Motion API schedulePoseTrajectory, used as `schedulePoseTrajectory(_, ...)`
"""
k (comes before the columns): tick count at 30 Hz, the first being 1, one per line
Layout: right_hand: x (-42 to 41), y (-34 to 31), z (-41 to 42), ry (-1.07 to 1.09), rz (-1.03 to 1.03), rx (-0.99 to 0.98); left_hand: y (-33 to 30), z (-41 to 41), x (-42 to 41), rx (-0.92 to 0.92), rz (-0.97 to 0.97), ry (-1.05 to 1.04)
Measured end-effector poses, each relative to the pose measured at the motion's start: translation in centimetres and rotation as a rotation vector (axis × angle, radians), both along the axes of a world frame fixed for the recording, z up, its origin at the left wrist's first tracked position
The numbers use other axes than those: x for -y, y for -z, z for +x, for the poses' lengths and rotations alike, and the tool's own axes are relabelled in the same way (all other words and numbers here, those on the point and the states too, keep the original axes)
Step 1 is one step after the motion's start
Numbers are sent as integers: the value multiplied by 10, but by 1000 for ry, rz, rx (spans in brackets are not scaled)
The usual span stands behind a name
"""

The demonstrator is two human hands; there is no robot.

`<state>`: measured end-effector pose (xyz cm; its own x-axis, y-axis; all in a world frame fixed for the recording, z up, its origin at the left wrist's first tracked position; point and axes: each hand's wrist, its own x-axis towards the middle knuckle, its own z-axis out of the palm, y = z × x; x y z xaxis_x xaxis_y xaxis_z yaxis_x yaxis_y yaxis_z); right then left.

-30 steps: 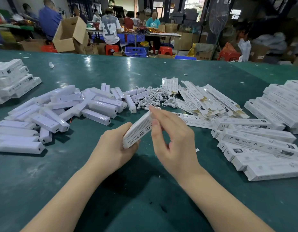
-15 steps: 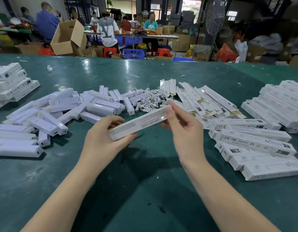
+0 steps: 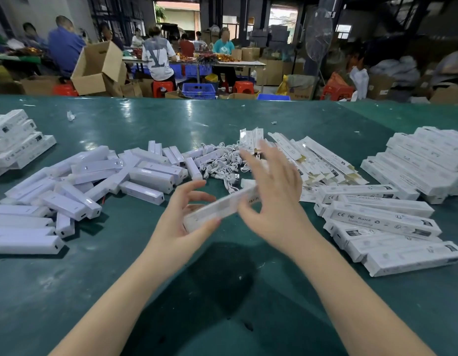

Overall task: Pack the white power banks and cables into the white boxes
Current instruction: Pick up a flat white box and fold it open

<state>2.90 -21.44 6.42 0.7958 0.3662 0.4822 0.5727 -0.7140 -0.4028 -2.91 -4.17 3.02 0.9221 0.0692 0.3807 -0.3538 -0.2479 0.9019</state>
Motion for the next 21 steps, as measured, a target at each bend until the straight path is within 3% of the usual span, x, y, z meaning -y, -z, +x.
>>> schedulePoseTrajectory(2,5,-10,-11,-127,-211,20,0,-2,2,9,9,38)
schedulePoseTrajectory(6,32,-19,-22,-173,-390,-155,2,-4,9,-22,31,145)
schedulePoseTrajectory(10,89,-25,-24,91,-481,-183,3,-1,9,-81,-129,172)
schedulePoseTrajectory(16,140,-24,-12,581,-635,-232,4,-1,7,-120,-53,119)
schedulePoseTrajectory(18,139,-17,-9,602,-619,-230,5,0,7,-119,-21,100)
schedulePoseTrajectory(21,119,-10,-4,472,-569,-168,9,2,5,-100,67,51)
